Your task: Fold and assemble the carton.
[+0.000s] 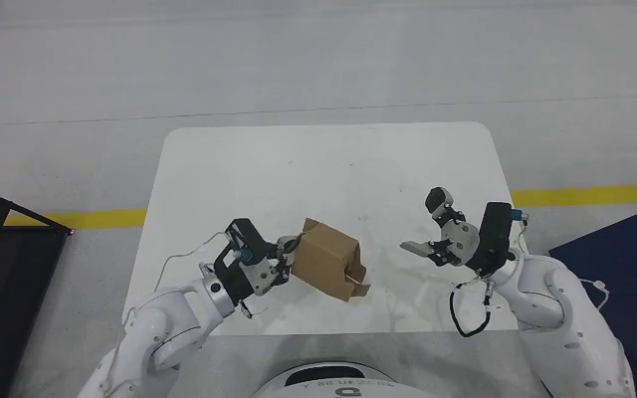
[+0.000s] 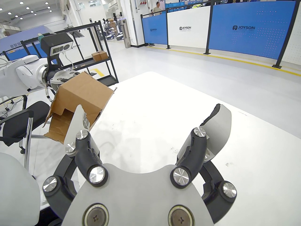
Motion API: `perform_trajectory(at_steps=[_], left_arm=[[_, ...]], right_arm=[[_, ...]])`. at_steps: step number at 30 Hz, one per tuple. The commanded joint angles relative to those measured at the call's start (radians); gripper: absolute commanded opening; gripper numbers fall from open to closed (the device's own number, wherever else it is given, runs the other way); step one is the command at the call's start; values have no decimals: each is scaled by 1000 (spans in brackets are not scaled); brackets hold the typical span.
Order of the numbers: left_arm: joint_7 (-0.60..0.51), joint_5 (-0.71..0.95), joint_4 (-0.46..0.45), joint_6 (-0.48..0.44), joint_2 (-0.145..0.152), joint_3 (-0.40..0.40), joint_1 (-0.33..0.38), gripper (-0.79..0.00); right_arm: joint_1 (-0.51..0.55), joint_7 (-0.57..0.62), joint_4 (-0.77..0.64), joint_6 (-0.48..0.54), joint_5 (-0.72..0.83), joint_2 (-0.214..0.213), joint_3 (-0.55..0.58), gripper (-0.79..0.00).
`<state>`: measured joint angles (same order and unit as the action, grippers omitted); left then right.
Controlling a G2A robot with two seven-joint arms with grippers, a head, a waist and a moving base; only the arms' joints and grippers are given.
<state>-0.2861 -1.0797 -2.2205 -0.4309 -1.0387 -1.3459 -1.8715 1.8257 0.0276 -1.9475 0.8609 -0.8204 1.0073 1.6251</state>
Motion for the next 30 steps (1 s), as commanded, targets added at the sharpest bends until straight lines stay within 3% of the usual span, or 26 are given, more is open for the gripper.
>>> perform_trajectory(at_steps=[1,9,14,20,30], left_arm=[[-41,45,-19,56,-2,6,1,-785],[-245,149,-107,289,-10,12,6,-785],[-318,223,-129,403,-15,12,13,-785],[-398,274,-129,469,-16,19,20,-785],[-377,304,-129,518,-21,37,13,-785]], right_arm=[[0,0,0,0,0,0,0,0],[0,0,0,0,0,0,0,0],[-2,4,-13,-28,2,1,-1,0],[-9,19,-40,-69,10,3,-1,0],[-85,156,-81,-155,-44,6,-100,0]])
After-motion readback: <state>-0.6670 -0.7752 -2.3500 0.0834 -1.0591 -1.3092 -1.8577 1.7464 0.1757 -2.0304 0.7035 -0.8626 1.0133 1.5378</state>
